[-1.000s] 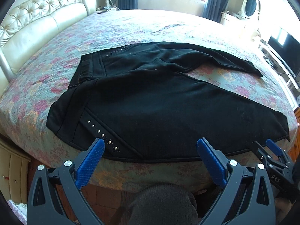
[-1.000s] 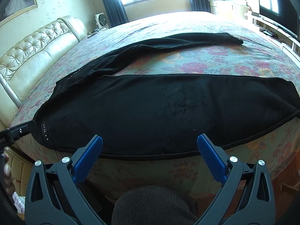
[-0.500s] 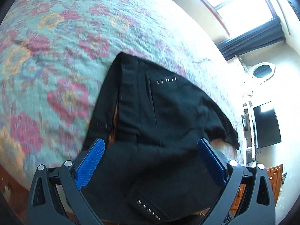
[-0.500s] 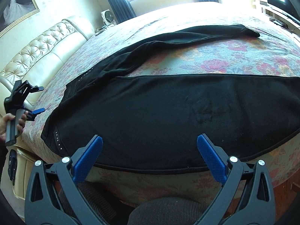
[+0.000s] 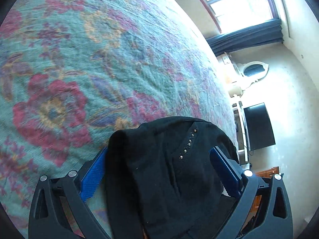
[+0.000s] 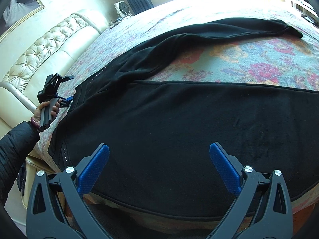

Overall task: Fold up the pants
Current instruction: 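Grasp the trousers waist edge with the left tool while the right tool reaches the other side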

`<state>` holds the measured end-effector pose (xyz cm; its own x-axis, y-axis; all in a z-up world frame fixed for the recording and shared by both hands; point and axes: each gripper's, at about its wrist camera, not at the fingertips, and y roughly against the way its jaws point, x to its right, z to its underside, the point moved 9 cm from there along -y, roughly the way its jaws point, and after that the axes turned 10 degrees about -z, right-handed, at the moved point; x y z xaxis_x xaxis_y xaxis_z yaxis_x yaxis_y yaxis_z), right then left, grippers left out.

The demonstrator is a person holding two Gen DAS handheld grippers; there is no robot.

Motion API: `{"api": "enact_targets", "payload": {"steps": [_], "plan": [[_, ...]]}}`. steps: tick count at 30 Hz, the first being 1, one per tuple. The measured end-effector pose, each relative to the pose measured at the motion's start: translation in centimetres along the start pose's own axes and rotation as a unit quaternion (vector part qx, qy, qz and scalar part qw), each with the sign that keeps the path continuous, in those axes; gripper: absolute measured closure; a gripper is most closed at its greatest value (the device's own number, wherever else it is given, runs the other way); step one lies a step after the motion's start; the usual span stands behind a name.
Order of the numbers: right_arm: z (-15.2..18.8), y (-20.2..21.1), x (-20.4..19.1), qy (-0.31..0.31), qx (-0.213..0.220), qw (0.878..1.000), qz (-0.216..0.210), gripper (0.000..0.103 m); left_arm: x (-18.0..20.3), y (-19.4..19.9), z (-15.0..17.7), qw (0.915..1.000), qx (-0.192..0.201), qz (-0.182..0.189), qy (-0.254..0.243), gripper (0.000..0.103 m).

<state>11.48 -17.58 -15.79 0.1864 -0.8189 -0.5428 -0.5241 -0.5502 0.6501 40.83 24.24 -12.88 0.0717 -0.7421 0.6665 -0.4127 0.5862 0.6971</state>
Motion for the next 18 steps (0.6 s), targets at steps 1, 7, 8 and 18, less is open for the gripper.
{"api": "enact_targets", "payload": {"steps": [1,7,8,18], "plan": [[0.1,-0.4,0.0,-0.003,-0.005,1.000,-0.002,0.002,0.2,-0.2,0.0,0.9999,-0.003,0.009,-0.009,0.005],[0.0,-1.4,-0.3,-0.021,-0.007,1.000,-0.022,0.002,0.3,-0.6,0.7,0.9987,0.014,0.015,-0.048,0.005],[0.0,-1.5,-0.4,-0.022,-0.010,0.999,-0.025,0.002,0.7,-0.6,1.2,0.9974,0.022,0.009,-0.068,0.005],[0.2,-1.6,-0.5,-0.033,-0.019,0.998,-0.040,0.002,0.4,-4.3,1.2,0.9916,0.020,-0.074,-0.105,0.090]]}}
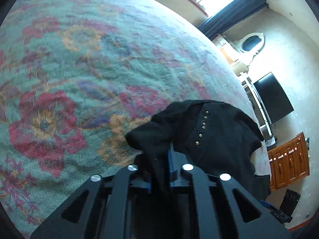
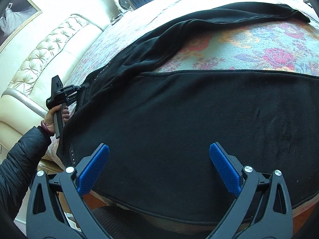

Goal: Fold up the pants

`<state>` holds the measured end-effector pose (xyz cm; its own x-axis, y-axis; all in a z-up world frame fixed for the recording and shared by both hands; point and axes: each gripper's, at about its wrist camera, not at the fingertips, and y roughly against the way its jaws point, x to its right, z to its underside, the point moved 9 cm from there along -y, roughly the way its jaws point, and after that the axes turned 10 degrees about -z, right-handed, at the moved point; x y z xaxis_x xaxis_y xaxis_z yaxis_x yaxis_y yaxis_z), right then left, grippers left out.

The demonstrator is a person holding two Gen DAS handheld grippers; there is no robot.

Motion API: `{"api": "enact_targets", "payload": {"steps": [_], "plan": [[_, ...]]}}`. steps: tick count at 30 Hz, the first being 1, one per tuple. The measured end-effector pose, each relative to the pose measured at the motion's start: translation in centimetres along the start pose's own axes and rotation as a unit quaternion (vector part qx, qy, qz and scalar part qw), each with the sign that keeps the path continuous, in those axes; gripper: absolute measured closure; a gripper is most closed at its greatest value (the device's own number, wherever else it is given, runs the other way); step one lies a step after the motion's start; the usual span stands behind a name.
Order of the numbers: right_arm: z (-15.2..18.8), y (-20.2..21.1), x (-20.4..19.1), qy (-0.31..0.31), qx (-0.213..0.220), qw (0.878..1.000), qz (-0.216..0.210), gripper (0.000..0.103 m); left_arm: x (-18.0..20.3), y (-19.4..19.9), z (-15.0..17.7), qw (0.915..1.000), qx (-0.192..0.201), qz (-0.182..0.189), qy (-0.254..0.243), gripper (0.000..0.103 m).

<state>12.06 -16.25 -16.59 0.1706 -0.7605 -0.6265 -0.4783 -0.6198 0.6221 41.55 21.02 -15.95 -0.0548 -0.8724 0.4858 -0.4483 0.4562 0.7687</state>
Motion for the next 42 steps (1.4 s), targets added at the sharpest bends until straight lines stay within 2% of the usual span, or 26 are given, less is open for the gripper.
{"api": "enact_targets", "payload": {"steps": [1,3,5,8,11,13,15,18,19,21,22,23,25,26,29,32,33,35,36,38,39,40,41,42], "plan": [[-0.2,0.1,0.0,0.001,-0.002,1.000,-0.003,0.002,-1.0,0.0,0.1,0.9999,0.002,0.011,0.012,0.090],[-1.1,0.1,-0.2,0.016,-0.009,1.000,-0.011,0.002,-1.1,0.1,0.0,0.9999,0.005,0.011,0.002,0.091],[-3.3,0.7,-0.7,0.050,-0.006,0.999,-0.020,0.002,-0.9,0.2,-0.2,0.9999,0.007,0.012,-0.001,0.091],[-9.8,1.8,-1.0,0.119,0.020,0.992,-0.021,0.002,-0.3,1.1,-0.9,0.9995,0.020,0.026,0.001,0.091],[-17.9,1.4,-0.4,0.191,0.041,0.981,-0.015,0.002,0.3,2.1,-1.9,0.9982,0.045,0.038,0.009,0.091],[-23.3,-0.6,1.5,0.238,0.035,0.970,0.037,0.002,0.1,1.6,-2.1,0.9984,0.042,0.034,0.019,0.091],[-27.2,-3.7,4.2,0.276,-0.012,0.957,0.084,0.002,-0.3,1.2,-2.0,0.9985,0.038,0.031,0.025,0.091],[-31.6,-7.4,8.1,0.311,-0.066,0.934,0.160,0.002,-1.4,0.3,-1.3,0.9993,0.029,0.010,0.022,0.091],[-32.7,-8.5,9.3,0.325,-0.082,0.925,0.182,0.003,-1.6,0.2,-1.2,0.9991,0.030,0.015,0.027,0.091],[-33.4,-10.5,11.0,0.344,-0.123,0.911,0.193,0.026,-1.9,0.1,-1.3,0.9980,0.034,0.028,0.045,0.090],[-33.3,-11.6,11.4,0.341,-0.149,0.911,0.179,0.049,-1.9,0.1,-1.5,0.9977,0.036,0.031,0.048,0.090],[-33.0,-12.7,11.7,0.333,-0.174,0.912,0.164,0.052,-2.0,0.1,-1.6,0.9977,0.036,0.031,0.047,0.089],[-32.4,-14.0,11.6,0.336,-0.196,0.912,0.131,0.052,-1.9,-0.1,-1.8,0.9976,0.035,0.033,0.050,0.087],[-32.4,-14.4,11.5,0.339,-0.198,0.912,0.121,0.051,-1.9,-0.1,-1.9,0.9973,0.033,0.037,0.054,0.087],[-33.4,-14.1,12.0,0.308,-0.192,0.928,0.090,0.044,-2.0,-0.2,-1.9,0.9969,0.030,0.044,0.058,0.087],[-34.4,-13.1,14.0,0.291,-0.186,0.933,0.101,0.043,-2.6,0.1,-1.7,0.9965,0.031,0.051,0.058,0.087],[-34.2,-12.9,14.7,0.295,-0.198,0.929,0.110,0.043,-2.8,0.2,-1.6,0.9966,0.030,0.052,0.057,0.087],[-33.8,-12.9,16.1,0.323,-0.217,0.910,0.141,0.040,-2.8,0.4,-1.6,0.9970,0.030,0.050,0.051,0.087],[-33.4,-12.9,16.5,0.334,-0.224,0.904,0.144,0.038,-2.9,0.4,-1.7,0.9971,0.030,0.050,0.049,0.087],[-33.1,-13.0,16.6,0.353,-0.220,0.897,0.148,0.038,-3.0,0.6,-1.7,0.9972,0.032,0.050,0.045,0.086],[-33.0,-13.2,16.8,0.350,-0.221,0.898,0.151,0.042,-3.0,0.6,-1.7,0.9973,0.031,0.048,0.045,0.086],[-32.8,-13.4,16.7,0.339,-0.225,0.902,0.143,0.057,-2.8,0.5,-1.9,0.9975,0.031,0.046,0.043,0.086],[-32.5,-13.5,16.4,0.334,-0.228,0.905,0.132,0.065,-2.6,0.6,-2.0,0.9978,0.031,0.043,0.041,0.086],[-32.2,-13.5,16.0,0.340,-0.231,0.903,0.125,0.081,-2.5,0.6,-2.2,0.9982,0.032,0.036,0.036,0.084]]}}
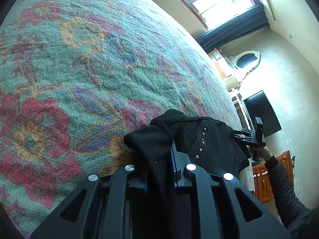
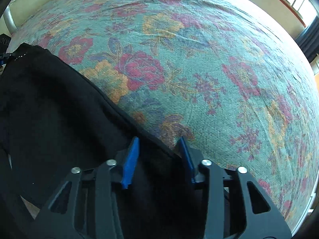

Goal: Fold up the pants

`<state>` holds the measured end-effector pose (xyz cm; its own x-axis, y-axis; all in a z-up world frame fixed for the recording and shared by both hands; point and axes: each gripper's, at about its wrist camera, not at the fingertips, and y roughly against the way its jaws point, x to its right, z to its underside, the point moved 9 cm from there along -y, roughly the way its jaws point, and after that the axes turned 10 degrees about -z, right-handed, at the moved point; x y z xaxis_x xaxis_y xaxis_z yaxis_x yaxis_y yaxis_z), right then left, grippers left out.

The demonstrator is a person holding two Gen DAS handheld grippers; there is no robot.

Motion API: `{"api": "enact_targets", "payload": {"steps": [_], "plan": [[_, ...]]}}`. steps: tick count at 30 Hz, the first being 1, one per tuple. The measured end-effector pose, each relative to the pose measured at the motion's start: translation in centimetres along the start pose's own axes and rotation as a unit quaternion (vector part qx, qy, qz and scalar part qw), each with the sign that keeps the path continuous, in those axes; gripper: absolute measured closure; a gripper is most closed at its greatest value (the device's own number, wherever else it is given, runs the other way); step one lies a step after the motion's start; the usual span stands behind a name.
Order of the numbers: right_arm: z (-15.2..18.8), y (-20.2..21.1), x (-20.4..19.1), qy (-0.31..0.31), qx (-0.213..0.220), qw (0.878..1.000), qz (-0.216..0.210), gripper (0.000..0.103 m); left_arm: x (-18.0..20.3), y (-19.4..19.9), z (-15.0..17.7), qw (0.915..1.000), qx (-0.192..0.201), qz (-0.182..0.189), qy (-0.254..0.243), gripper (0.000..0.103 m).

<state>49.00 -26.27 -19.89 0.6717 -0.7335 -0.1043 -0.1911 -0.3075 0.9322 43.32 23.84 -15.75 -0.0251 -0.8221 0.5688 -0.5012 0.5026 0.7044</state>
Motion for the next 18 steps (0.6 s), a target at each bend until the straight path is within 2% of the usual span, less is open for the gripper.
{"api": "enact_targets", "payload": {"steps": [1,4,9,14,18], "plan": [[0.0,0.1,-0.5,0.009,-0.001,1.000,0.002,0.092,0.2,0.0,-0.2,1.0000,0.000,-0.007,-0.004,0.083],[-0.1,1.2,-1.9,0.049,0.006,0.997,0.063,0.095,0.8,-0.1,-0.8,0.9993,0.000,-0.030,-0.024,0.080],[0.2,7.4,-3.1,0.045,0.114,0.985,0.119,0.095,1.0,0.4,-1.2,0.9989,0.013,-0.040,-0.019,0.083],[3.1,13.6,-6.9,0.065,0.188,0.967,0.158,0.095,3.3,4.2,-1.7,0.9972,0.072,0.005,-0.021,0.084],[7.4,18.0,-10.6,0.066,0.226,0.954,0.184,0.095,5.4,8.5,-0.9,0.9926,0.110,0.048,-0.017,0.084]]}}
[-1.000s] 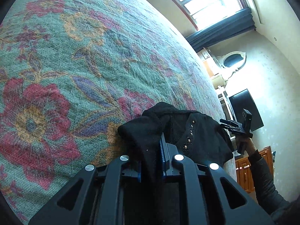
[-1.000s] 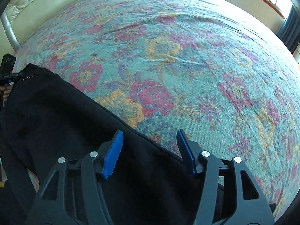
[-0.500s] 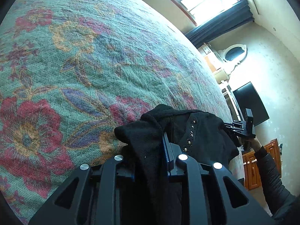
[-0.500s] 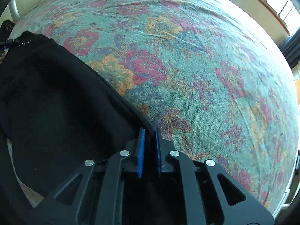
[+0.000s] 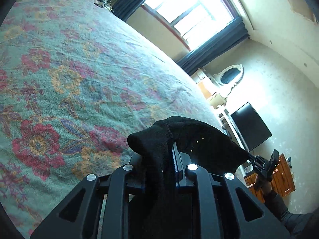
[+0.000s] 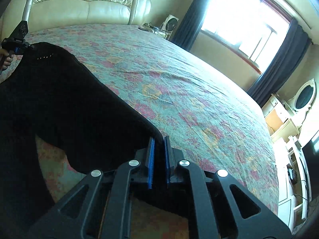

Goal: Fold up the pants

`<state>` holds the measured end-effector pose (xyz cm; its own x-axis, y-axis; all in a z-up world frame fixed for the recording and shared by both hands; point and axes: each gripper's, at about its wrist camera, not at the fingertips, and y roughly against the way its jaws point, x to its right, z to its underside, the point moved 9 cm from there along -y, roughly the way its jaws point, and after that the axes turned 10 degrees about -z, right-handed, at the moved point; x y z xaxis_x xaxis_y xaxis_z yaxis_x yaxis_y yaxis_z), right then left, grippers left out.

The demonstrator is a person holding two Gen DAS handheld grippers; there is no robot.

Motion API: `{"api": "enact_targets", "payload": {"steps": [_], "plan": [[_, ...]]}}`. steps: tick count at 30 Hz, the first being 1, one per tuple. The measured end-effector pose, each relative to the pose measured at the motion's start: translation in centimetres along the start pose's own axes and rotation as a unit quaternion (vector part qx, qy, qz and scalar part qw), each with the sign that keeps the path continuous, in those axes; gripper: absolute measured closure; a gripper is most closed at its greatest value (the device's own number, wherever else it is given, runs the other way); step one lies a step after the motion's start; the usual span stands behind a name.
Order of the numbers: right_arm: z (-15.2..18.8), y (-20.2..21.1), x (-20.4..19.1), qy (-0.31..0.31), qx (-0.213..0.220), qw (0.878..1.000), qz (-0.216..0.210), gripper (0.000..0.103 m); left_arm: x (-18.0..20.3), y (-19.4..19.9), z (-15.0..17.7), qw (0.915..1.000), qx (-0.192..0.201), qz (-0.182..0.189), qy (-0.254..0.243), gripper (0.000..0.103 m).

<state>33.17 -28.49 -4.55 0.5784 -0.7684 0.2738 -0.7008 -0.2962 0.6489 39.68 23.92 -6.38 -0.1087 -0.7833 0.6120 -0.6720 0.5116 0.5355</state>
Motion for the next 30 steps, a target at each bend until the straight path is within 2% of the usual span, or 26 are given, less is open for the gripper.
{"api": "enact_targets", "payload": {"steps": [5,9,11,14,15,16,17,18,20,22,23,26,30], "plan": [[3.8,7.1,-4.3,0.004,0.017,0.999,0.027,0.095,2.7,5.5,3.2,0.9996,0.013,0.026,-0.006,0.084],[8.4,10.3,-8.5,-0.007,0.003,1.000,0.020,0.094,1.7,9.0,8.1,0.9998,-0.003,0.021,-0.002,0.083],[11.2,10.3,-10.8,-0.011,-0.025,1.000,0.002,0.094,0.6,9.7,11.1,0.9995,-0.032,0.007,0.004,0.077],[15.1,9.1,-13.8,-0.011,-0.073,0.997,-0.022,0.089,-1.2,10.2,15.6,0.9963,-0.078,-0.034,0.010,0.057],[16.2,8.9,-14.6,-0.016,-0.090,0.995,-0.029,0.087,-1.9,10.6,16.8,0.9950,-0.084,-0.052,0.016,0.054],[16.9,8.7,-15.0,-0.033,-0.097,0.994,-0.036,0.083,-2.5,11.1,17.5,0.9943,-0.083,-0.061,0.028,0.053],[17.2,8.8,-15.4,-0.055,-0.097,0.992,-0.052,0.072,-3.0,11.9,18.1,0.9939,-0.077,-0.063,0.048,0.044],[17.3,9.1,-15.5,-0.080,-0.093,0.991,-0.060,0.067,-3.4,12.7,18.4,0.9933,-0.067,-0.066,0.067,0.032],[17.0,10.3,-15.1,-0.161,-0.064,0.982,-0.077,0.045,-3.6,14.4,18.5,0.9909,-0.037,-0.056,0.117,0.028],[16.6,10.9,-15.2,-0.270,-0.034,0.954,-0.126,0.044,-2.7,15.5,18.4,0.9876,-0.013,-0.034,0.153,0.027],[16.5,11.0,-15.1,-0.320,-0.019,0.936,-0.147,0.044,-2.0,15.5,18.4,0.9856,-0.003,-0.025,0.167,0.027],[16.8,10.3,-15.6,-0.453,0.013,0.867,-0.208,0.044,0.3,14.3,18.4,0.9804,0.014,-0.012,0.196,0.027],[18.1,8.8,-16.0,-0.578,0.037,0.781,-0.235,0.045,3.1,11.4,18.7,0.9795,0.014,-0.014,0.200,0.027]]}}
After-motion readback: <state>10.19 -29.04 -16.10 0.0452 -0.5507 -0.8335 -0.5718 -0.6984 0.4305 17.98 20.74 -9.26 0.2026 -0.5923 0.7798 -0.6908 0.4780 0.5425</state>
